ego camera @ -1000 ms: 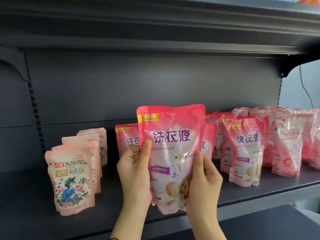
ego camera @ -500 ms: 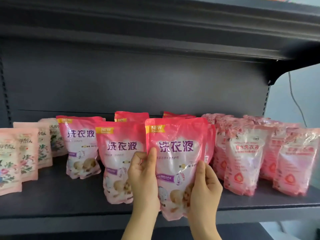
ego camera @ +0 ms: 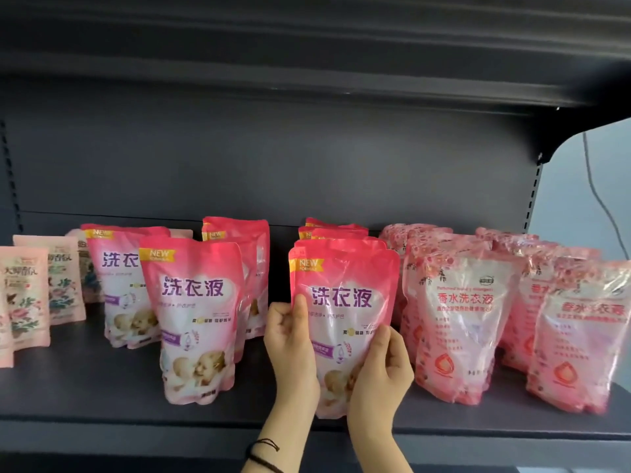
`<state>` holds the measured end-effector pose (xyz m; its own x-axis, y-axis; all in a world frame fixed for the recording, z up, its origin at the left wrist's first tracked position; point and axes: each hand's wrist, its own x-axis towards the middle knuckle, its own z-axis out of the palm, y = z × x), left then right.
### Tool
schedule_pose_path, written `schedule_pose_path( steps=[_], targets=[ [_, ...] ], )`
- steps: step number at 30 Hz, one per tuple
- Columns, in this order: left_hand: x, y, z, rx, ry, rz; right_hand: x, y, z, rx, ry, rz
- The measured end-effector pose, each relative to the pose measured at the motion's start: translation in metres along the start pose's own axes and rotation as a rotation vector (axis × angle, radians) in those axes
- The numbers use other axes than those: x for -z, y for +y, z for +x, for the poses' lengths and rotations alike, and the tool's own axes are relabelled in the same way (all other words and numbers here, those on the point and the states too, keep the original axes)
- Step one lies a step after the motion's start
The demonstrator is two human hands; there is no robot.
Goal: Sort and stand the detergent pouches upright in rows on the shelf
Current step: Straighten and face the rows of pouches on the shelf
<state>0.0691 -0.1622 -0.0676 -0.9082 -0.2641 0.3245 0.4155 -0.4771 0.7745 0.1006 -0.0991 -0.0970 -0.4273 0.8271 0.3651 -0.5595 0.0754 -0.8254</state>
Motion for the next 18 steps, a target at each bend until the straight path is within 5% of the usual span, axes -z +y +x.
schedule_pose_path(
  steps=[8,18],
  targets=[
    [-0.014,-0.014,0.017,0.046,-0.040,0.031,-0.005,0.009,0.030,-0.013,-0.104,-0.072],
    [0.025,0.016,0.035,-0.005,-0.462,0.396,0.039,-0.021,0.065,0.295,-0.504,-0.493]
  ],
)
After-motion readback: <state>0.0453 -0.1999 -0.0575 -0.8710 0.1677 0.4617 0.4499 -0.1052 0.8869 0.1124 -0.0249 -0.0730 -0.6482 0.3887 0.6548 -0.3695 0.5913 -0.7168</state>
